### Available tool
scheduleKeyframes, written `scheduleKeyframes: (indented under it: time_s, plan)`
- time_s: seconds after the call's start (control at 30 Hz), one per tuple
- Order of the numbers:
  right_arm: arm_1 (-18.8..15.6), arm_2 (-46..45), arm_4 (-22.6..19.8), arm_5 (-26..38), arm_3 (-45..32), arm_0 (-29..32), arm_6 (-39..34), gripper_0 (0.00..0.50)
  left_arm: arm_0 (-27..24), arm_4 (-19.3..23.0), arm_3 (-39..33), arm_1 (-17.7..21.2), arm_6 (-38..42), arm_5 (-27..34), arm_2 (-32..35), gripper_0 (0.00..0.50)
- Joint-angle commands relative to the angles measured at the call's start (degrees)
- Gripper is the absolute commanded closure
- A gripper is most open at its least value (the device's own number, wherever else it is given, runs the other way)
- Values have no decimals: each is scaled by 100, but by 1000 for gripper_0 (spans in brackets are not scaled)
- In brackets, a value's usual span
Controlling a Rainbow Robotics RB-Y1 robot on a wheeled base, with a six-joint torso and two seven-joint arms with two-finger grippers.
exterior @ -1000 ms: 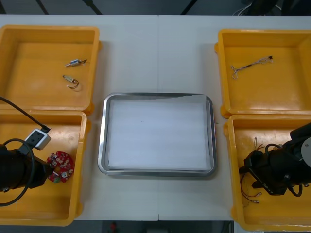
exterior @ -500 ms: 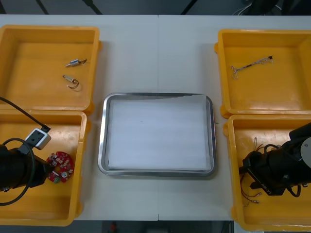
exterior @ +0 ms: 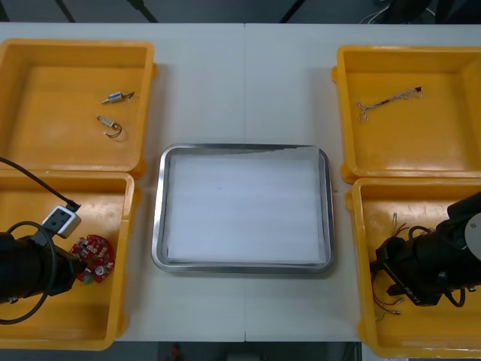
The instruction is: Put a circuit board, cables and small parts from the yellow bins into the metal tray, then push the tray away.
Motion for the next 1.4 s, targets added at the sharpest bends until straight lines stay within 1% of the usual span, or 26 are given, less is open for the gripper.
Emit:
scheduleKeyframes:
  time_s: [0.03,0.07,0.1,0.13,0.17,0.2,0.23,0.27,0.5,0.7,0.8,0.83,0.87,0.93,0.97,1.0,1.03,1.07,1.1,1.13,1.3,1.4]
  plan:
    - [98,-3,-9,33,71,65,286,48,46,-85,9,-78,32,-64,-75,0]
    - [89,-3,-18,33,71,65,286,109,46,-93,18,-78,32,-64,-75,0]
    - [89,-3,-18,33,71,65,286,109,46,-93,18,-78,32,-64,-75,0]
    - [89,-3,-18,50,71,65,286,267,46,-111,18,-78,32,-64,-75,0]
    - [89,-3,-18,59,71,65,286,313,46,-111,18,-78,32,-64,-75,0]
    - [89,-3,-18,68,62,65,286,313,37,-120,26,-78,32,-64,-75,0]
    - [89,-3,-18,68,62,65,286,480,37,-120,26,-78,41,-64,-84,0]
    - [89,-3,-18,68,62,65,286,500,37,-120,26,-78,41,-64,-75,0]
    - [63,-91,-45,200,62,-32,295,500,-7,-164,26,-78,41,-90,-75,0]
    - [37,-539,-343,815,53,-287,365,500,-7,-208,26,-78,32,-134,-75,4]
    - [10,-732,-466,1140,-8,-445,383,500,-7,-260,18,-78,32,-134,-84,47]
    - [1,-794,-493,1254,-26,-498,391,500,-7,-278,18,-78,32,-134,-75,69]
    - [-25,-855,-519,1377,-61,-551,400,500,-7,-296,18,-78,32,-134,-75,113]
    - [-51,-899,-519,1483,-131,-612,409,500,-7,-304,26,-78,41,-125,-75,176]
    - [-104,-961,-528,1650,-246,-683,418,500,-7,-296,26,-78,41,-134,-84,279]
    - [-122,-970,-528,1694,-290,-700,427,500,-7,-296,26,-78,41,-125,-75,319]
    - [-166,-1005,-528,1760,-404,-726,435,500,-7,-296,35,-78,41,-125,-75,405]
    - [-201,-1040,-528,1760,-509,-753,435,500,-7,-296,35,-78,41,-134,-84,475]
    - [-201,-1040,-528,1760,-509,-753,435,500,-7,-296,35,-78,41,-134,-84,475]
    - [-262,-1093,-528,1760,-694,-762,453,500,-7,-296,35,-78,41,-134,-75,500]
    - [-429,-1110,-510,1760,-1098,-762,514,500,-7,-296,35,-78,41,-169,-75,500]
    - [-579,-1110,-510,1760,-1388,-762,611,500,-33,-287,35,1,67,-169,-75,500]
